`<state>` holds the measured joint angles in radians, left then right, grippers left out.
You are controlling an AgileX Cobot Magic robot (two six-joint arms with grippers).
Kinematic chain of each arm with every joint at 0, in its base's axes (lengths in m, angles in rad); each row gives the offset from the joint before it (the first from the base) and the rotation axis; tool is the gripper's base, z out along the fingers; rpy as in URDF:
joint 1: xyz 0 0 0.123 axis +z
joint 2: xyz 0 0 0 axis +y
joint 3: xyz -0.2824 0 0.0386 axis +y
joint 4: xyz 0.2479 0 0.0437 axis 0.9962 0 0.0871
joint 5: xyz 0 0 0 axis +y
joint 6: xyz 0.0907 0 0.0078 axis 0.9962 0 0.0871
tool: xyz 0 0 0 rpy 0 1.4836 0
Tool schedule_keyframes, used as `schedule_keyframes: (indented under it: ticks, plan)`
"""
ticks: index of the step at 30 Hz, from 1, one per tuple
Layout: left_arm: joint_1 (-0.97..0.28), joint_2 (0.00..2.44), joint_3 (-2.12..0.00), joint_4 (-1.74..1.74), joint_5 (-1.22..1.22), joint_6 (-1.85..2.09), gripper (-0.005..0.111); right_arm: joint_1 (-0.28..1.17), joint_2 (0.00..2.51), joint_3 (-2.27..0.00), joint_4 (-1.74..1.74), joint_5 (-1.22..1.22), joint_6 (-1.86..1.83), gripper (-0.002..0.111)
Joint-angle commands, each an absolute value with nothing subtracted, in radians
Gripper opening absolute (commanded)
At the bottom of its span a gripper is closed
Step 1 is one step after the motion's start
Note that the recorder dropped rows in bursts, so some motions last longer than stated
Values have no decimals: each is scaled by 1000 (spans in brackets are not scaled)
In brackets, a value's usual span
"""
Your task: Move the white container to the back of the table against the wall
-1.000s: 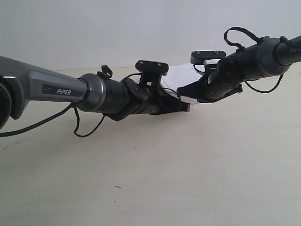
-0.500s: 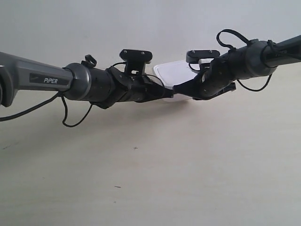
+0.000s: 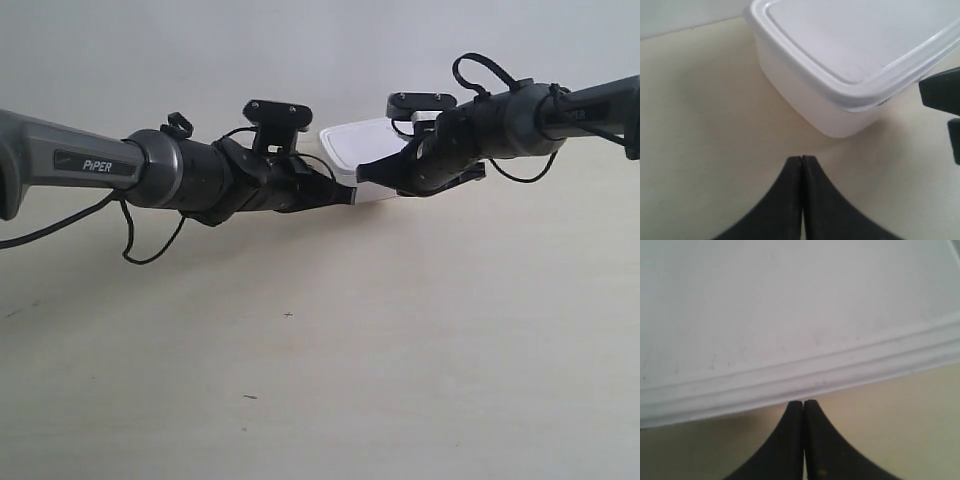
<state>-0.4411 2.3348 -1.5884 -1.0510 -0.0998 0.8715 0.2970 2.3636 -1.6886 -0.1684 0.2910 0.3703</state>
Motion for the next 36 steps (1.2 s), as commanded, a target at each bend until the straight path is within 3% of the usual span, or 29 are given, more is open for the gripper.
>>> schedule_keyframes:
  ticks: [1,13,36]
  plan:
    - [-438,2330,-1596,-1036,-129,887,0,291,2387,-1735,-163,289,358,0]
    - [-438,2330,-1596,-1005,-154,887,0,291,2454,-1835,0,289,218,0]
    - [-438,2330,-1596,-979,-163,887,0,291,2499,-1903,0,228,205,0]
